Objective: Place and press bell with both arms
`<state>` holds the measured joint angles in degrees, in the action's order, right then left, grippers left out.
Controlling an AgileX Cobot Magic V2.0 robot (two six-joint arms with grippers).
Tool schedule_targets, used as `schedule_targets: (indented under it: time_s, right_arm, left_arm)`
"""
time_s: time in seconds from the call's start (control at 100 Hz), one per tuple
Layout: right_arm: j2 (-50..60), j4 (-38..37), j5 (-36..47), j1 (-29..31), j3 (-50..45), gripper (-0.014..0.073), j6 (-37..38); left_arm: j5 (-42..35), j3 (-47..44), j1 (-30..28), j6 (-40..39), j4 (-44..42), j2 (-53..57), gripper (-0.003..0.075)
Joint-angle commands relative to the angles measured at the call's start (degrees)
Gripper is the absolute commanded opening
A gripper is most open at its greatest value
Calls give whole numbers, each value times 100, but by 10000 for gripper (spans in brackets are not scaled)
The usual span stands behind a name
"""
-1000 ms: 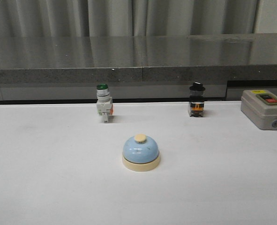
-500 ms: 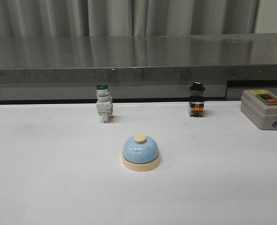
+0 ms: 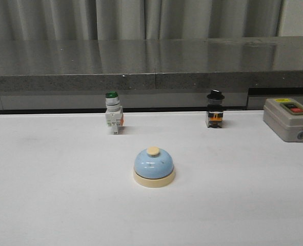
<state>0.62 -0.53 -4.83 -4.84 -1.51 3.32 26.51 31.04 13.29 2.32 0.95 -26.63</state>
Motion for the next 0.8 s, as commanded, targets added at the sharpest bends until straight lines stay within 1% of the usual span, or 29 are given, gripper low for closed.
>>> schedule_targets:
  time_s: [0.0, 0.12, 0.24, 0.33, 0.43, 0.64, 0.79]
  right_arm:
    - [82, -75, 483, 30, 78, -60, -43]
    - [82, -75, 483, 30, 78, -60, -43]
    - [82, -75, 483, 30, 78, -60, -43]
    - [82, -75, 483, 30, 78, -60, -43]
    - [82, -75, 483, 30, 78, -60, -43]
    - [82, -75, 483, 30, 78, -60, -43]
    - [82, -75, 483, 30, 78, -60, -43]
  left_arm:
    - [-753, 159, -26, -41, -329, -34, -19]
    - [-1134, 18, -26, -41, -571, 41, -19]
    - [-1626, -434, -39, -41, -694, 330, -20]
    - [-1962, -873, -217, -41, -708, 639, -20]
    - [-2269, -1507, -551, -41, -708, 1076, -20]
    - [-2465, -2617, -1164, -41, -708, 2096, -20]
    - [-2465, -3111, -1217, -41, -708, 2780, -19]
